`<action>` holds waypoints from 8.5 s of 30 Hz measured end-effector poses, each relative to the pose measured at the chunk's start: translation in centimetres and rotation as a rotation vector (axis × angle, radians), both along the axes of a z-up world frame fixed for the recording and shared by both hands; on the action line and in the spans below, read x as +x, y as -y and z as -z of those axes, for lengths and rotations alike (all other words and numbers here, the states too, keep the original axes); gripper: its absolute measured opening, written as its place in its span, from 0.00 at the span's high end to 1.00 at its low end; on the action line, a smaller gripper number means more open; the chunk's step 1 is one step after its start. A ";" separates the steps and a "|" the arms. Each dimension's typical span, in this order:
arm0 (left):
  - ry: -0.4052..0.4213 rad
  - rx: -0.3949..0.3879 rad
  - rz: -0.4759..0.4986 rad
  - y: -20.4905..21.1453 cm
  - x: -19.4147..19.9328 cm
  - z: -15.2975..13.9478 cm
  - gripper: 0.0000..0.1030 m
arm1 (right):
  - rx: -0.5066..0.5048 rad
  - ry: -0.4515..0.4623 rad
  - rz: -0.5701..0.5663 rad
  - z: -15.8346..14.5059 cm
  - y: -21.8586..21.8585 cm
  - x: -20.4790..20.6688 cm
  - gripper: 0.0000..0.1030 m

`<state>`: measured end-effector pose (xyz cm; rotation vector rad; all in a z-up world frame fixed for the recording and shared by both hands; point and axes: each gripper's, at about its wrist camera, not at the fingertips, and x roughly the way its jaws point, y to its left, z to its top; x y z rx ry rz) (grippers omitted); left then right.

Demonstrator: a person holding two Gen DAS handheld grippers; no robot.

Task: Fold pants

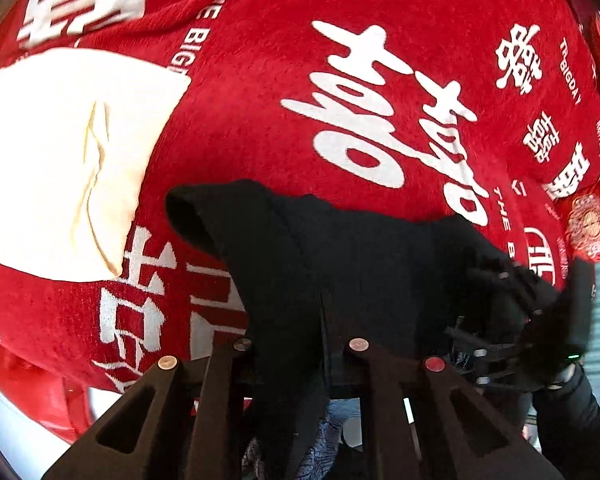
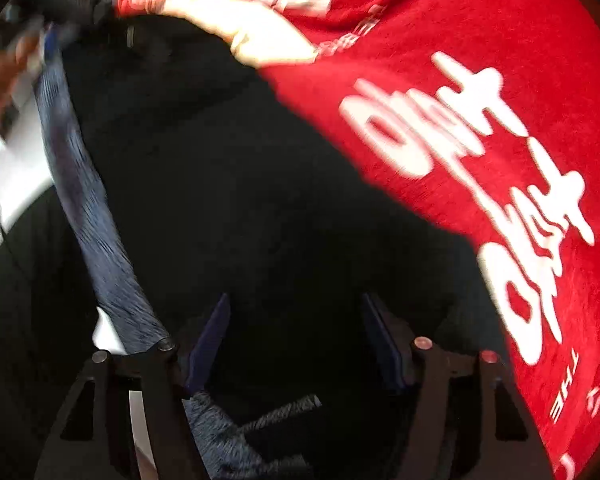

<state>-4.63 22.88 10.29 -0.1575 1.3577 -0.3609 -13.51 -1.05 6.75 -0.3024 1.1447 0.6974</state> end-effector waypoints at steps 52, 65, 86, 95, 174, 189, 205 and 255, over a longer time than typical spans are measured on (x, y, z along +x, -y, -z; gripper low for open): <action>0.080 0.158 0.339 27.8 -9.4 0.0 0.49 | 0.182 0.140 0.308 -6.2 21.5 -7.8 0.30; 0.132 0.167 0.355 27.9 -9.8 2.0 0.45 | 0.077 0.068 0.325 -5.1 21.9 -9.4 0.30; 0.209 0.232 0.294 27.9 -10.9 3.1 0.00 | -0.054 0.071 0.275 -6.2 19.5 -12.2 0.20; 0.202 0.215 0.295 27.7 -10.8 3.2 0.00 | 0.083 0.078 0.506 -5.3 19.7 -4.7 0.20; 0.206 0.171 0.362 25.5 -15.9 2.6 0.00 | -0.026 -0.283 -0.482 1.7 2.5 6.8 0.01; 0.143 0.097 0.299 23.4 -15.4 2.1 0.00 | -0.014 -0.070 -0.067 -5.2 15.4 -0.2 0.01; 0.175 0.245 0.363 26.2 -14.3 2.5 0.00 | -0.035 -0.105 0.325 -3.4 23.4 -13.1 0.00; 0.133 0.018 0.408 24.2 -9.8 4.4 0.00 | 0.287 -0.316 0.750 2.7 27.6 -9.7 0.00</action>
